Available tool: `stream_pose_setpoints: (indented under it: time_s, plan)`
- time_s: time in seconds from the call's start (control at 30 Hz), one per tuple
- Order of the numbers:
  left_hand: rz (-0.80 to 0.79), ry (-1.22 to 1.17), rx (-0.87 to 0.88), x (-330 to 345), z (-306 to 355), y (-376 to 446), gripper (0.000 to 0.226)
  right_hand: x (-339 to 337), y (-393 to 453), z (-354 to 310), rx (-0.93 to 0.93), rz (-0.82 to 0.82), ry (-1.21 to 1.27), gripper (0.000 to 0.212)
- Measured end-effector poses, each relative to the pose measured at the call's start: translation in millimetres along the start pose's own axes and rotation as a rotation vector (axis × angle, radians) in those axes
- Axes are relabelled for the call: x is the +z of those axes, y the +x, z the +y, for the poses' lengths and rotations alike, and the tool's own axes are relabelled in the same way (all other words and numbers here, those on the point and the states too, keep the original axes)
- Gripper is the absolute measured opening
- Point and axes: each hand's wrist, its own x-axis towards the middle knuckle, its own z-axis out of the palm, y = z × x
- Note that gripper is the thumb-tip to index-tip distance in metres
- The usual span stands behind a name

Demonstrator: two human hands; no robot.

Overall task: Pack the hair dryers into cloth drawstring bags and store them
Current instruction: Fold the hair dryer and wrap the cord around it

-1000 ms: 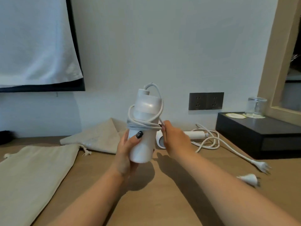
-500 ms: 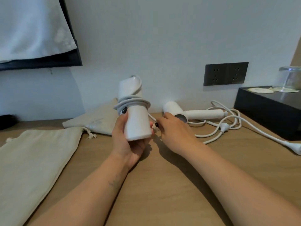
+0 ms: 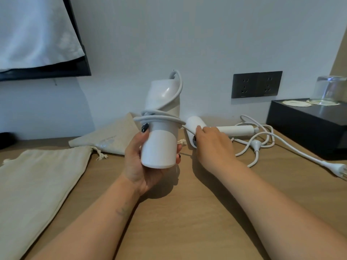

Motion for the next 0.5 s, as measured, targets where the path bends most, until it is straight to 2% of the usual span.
stream_pose_setpoints:
  time_s: [0.07,0.1,0.13,0.27,0.33,0.5]
  plan:
    - [-0.044,0.006,-0.054,-1.0,-1.5,-0.4,0.096,0.5,0.5,-2.2,-0.039,0.019,0.085,0.066]
    - [-0.062,0.01,-0.079,-1.7,-2.3,-0.3,0.096,-0.1,0.3,-3.4,-0.044,0.023,0.167,0.074]
    - [-0.083,0.014,-0.1,-2.7,-2.7,-0.6,0.094,0.0,0.6,-3.8,-0.049,0.033,0.24,0.073]
    - [-0.183,0.056,-0.127,-6.5,-0.9,-0.7,0.08,-1.7,1.0,2.0,-0.087,0.101,0.573,0.017]
    - [-0.177,0.056,-0.125,-7.5,0.7,0.0,0.082,-4.8,-0.7,6.0,-0.093,0.121,0.631,0.015]
    - [-0.182,-0.007,-0.098,-3.7,9.9,0.3,0.092,-2.0,1.6,12.2,-0.05,-0.024,0.402,0.02]
